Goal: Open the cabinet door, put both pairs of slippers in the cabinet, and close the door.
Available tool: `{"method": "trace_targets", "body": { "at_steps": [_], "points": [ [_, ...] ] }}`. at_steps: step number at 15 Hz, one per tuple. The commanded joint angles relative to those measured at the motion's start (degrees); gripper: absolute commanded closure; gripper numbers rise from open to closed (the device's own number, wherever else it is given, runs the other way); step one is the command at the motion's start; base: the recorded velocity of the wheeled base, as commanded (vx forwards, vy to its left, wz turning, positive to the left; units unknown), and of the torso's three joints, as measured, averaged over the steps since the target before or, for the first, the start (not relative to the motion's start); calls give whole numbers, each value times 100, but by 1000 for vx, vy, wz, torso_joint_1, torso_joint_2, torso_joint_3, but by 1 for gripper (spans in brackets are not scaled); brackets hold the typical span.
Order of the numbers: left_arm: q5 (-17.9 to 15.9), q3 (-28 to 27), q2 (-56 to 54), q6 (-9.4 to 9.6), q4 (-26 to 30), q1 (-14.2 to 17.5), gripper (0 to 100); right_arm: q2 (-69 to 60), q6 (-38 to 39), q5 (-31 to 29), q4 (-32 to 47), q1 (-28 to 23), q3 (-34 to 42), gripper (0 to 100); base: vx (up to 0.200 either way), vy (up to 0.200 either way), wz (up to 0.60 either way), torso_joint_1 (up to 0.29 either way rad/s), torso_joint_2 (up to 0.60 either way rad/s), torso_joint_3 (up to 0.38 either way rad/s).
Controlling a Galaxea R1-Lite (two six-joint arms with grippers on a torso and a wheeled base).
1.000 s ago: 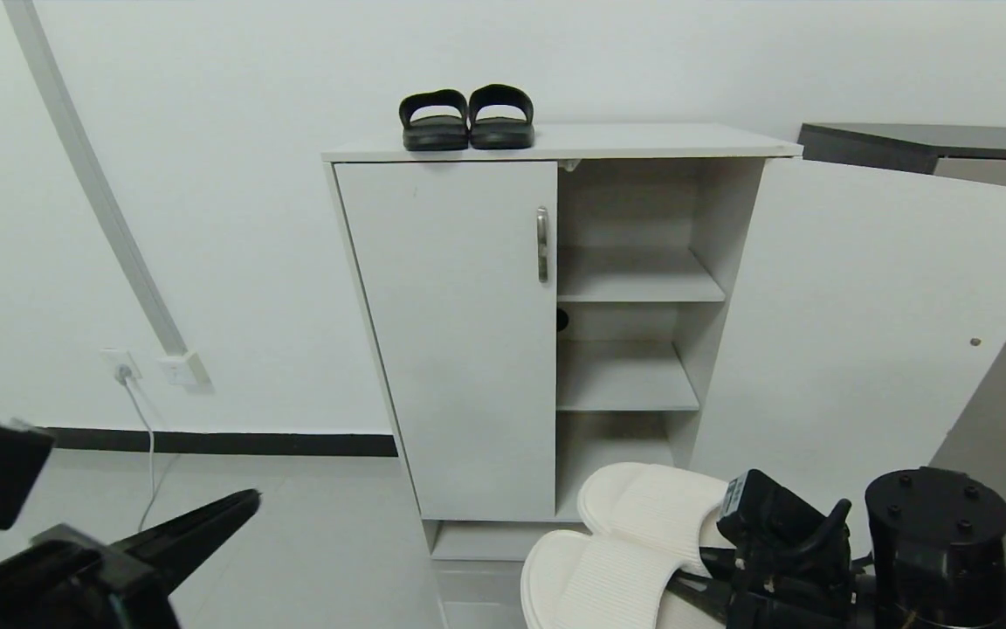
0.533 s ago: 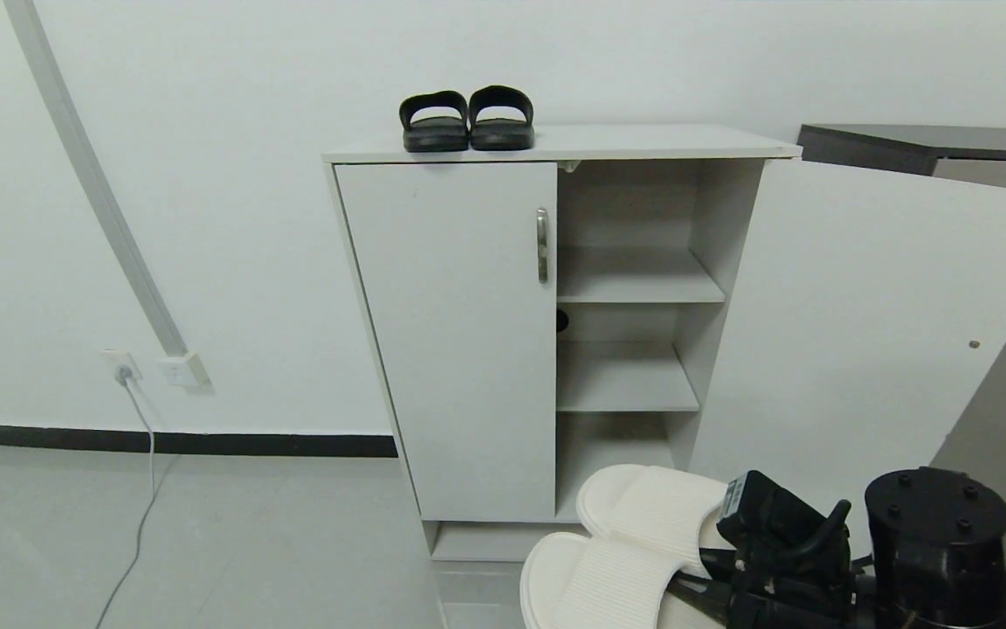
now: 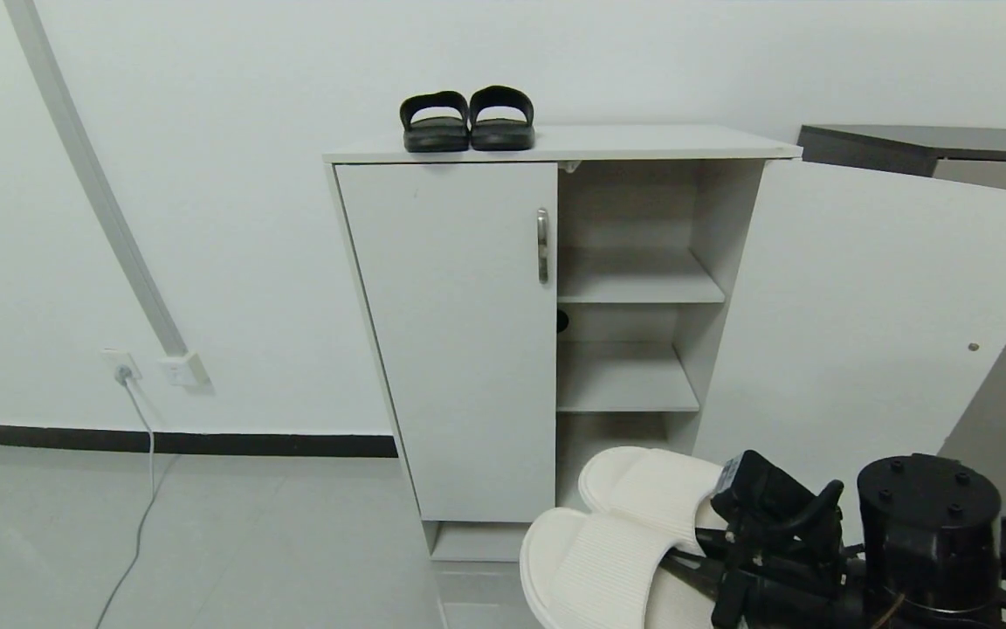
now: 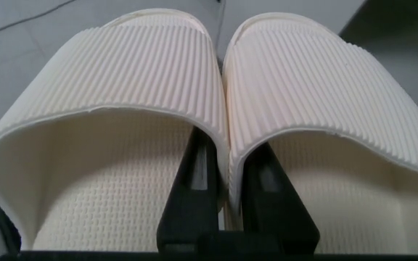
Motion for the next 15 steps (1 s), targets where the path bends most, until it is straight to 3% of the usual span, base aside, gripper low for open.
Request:
{"method": "trace_targets", "body": {
  "at_steps": [1, 3, 6, 10, 13, 15],
  "points": [
    [18, 5, -41, -20, -1, 2, 100, 409, 154, -530, -9, 93, -414, 100, 0, 0, 0, 0, 0, 0],
    [44, 5, -41, -205, -1, 2, 100, 884, 734, -1594, -27, 427, -959, 100, 0, 0, 0, 0, 0, 0],
    [123, 5, -41, -222, -1, 2, 100, 1481, 1569, -2772, -44, 761, -1478, 100, 0, 0, 0, 0, 0, 0],
    [123, 5, -41, -222, -1, 2, 100, 2299, 1798, -3765, -44, 779, -2076, 100, 0, 0, 0, 0, 0, 0],
    [123, 5, -41, -214, -1, 2, 100, 2870, 1886, -4916, -79, 779, -2902, 100, 0, 0, 0, 0, 0, 0],
    [123, 5, -41, -214, -1, 2, 100, 3011, 1895, -5127, -88, 743, -3148, 100, 0, 0, 0, 0, 0, 0]
  ]
}}
